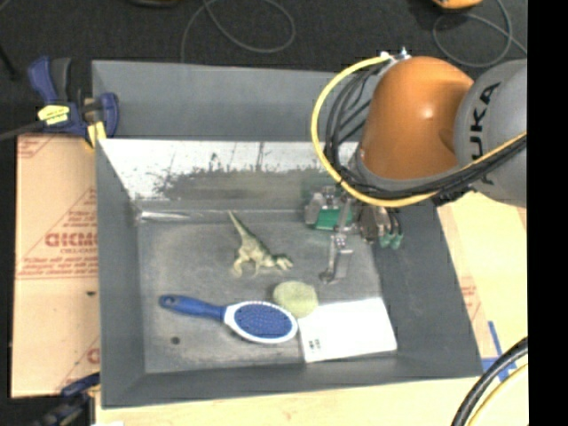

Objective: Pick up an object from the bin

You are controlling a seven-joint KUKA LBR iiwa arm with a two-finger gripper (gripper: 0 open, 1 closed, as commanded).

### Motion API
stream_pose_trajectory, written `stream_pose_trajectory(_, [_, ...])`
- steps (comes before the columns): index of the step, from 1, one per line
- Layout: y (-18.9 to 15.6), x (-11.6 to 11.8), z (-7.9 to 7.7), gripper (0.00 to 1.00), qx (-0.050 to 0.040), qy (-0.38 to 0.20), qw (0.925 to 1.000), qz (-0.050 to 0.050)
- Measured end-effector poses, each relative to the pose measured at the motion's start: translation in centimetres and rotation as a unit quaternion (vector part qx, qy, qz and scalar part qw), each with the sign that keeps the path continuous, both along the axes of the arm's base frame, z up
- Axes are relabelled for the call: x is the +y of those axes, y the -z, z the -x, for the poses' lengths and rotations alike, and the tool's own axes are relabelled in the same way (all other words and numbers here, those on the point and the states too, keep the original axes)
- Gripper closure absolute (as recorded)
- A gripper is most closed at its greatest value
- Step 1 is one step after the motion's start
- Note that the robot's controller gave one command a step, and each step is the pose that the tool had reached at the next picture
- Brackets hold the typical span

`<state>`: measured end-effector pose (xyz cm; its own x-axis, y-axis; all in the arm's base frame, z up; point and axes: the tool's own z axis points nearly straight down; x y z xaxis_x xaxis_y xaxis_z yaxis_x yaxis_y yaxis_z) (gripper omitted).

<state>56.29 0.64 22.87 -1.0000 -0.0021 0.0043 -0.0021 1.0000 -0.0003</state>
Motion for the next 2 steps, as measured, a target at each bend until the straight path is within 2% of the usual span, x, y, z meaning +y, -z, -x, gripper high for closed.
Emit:
stream_pose_trajectory(1, [-0.5, 0.0, -0.1, 0.0, -0.0042, 0.0, 1.0, 0.0])
stream_pose_trajectory(2, [7.0, 4.4, 7.3, 0.0, -0.0009, 0.01, 1.0, -0.001])
